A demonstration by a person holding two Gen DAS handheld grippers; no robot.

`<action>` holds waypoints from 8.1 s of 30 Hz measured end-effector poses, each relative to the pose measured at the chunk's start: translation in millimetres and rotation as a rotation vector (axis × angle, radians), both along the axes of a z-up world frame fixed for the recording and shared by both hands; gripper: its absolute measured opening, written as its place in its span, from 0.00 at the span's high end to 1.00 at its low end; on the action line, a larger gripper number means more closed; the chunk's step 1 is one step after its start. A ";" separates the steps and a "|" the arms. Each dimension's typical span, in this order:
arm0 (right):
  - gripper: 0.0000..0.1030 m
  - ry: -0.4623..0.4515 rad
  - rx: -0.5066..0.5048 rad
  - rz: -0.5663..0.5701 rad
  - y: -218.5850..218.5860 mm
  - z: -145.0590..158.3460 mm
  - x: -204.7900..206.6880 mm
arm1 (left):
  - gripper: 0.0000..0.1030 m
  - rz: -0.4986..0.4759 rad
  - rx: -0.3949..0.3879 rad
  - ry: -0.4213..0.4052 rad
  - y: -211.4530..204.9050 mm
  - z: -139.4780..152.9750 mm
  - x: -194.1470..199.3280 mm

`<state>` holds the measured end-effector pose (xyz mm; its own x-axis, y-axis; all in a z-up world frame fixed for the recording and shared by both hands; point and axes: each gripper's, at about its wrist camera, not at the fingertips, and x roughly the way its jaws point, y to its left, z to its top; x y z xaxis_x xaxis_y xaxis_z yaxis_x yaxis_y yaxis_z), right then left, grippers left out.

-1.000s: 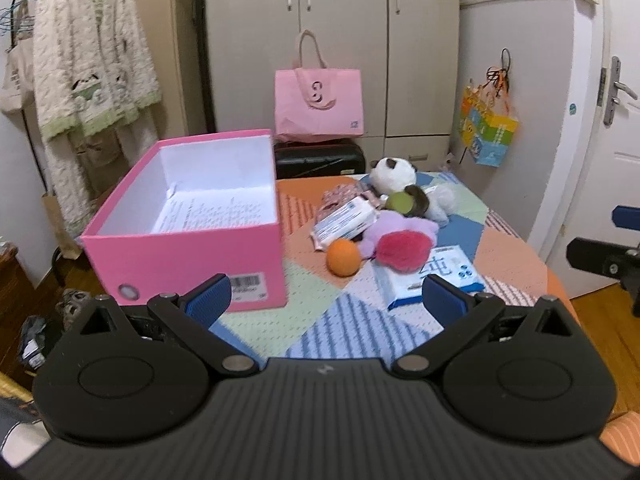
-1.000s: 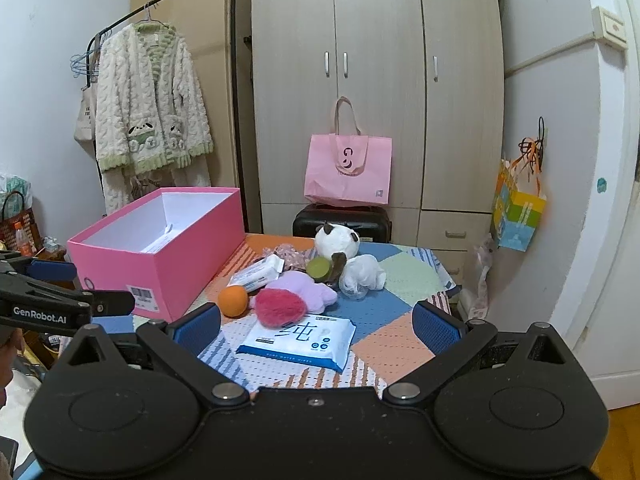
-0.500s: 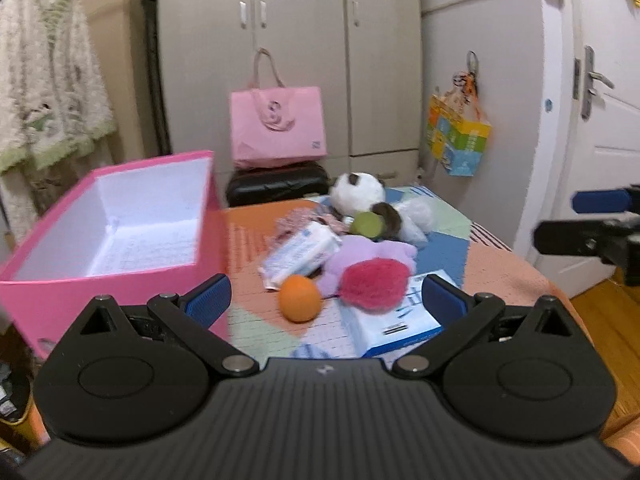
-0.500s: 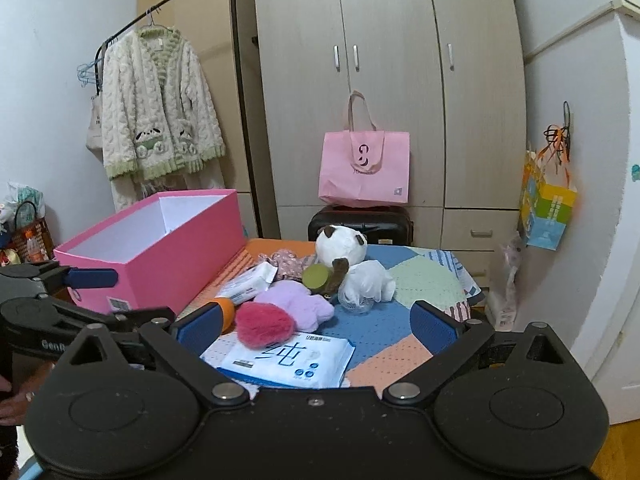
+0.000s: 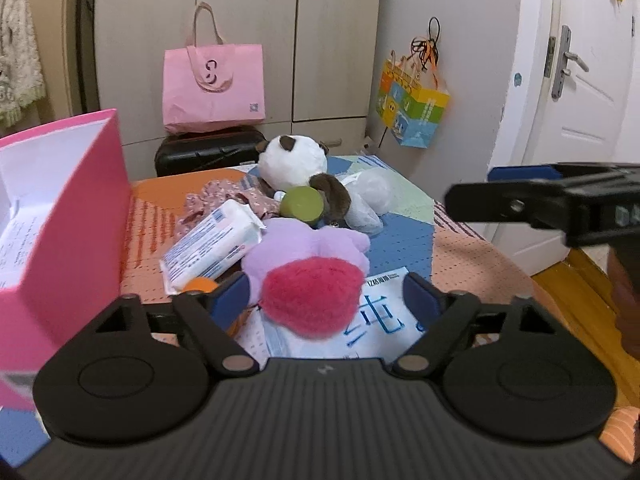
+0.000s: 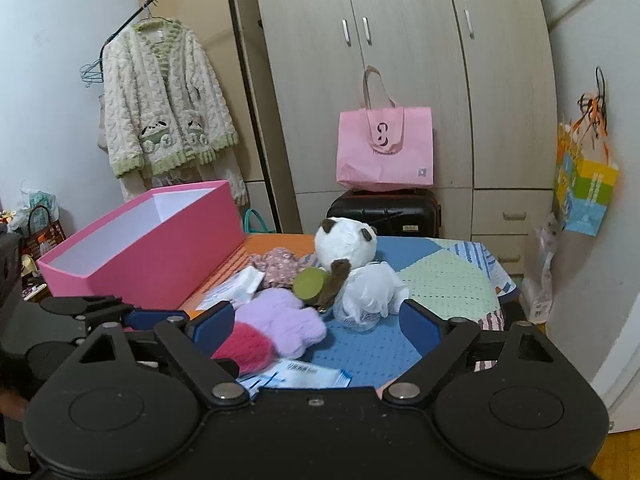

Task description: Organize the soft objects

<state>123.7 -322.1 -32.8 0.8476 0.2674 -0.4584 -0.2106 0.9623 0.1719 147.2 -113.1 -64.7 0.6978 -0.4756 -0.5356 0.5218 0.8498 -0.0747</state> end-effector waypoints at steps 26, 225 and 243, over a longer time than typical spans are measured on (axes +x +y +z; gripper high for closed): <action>0.24 0.160 -0.151 0.090 -4.9 -66.6 134.8 | 0.46 -0.033 0.032 0.148 -15.0 -14.7 34.7; 0.24 0.172 -0.207 0.342 78.3 43.6 -65.3 | 0.29 -0.271 0.132 0.427 51.6 71.9 -14.8; 0.24 0.122 -0.297 0.298 65.4 -47.6 -18.7 | 0.33 -0.118 0.048 0.416 17.3 -6.4 36.0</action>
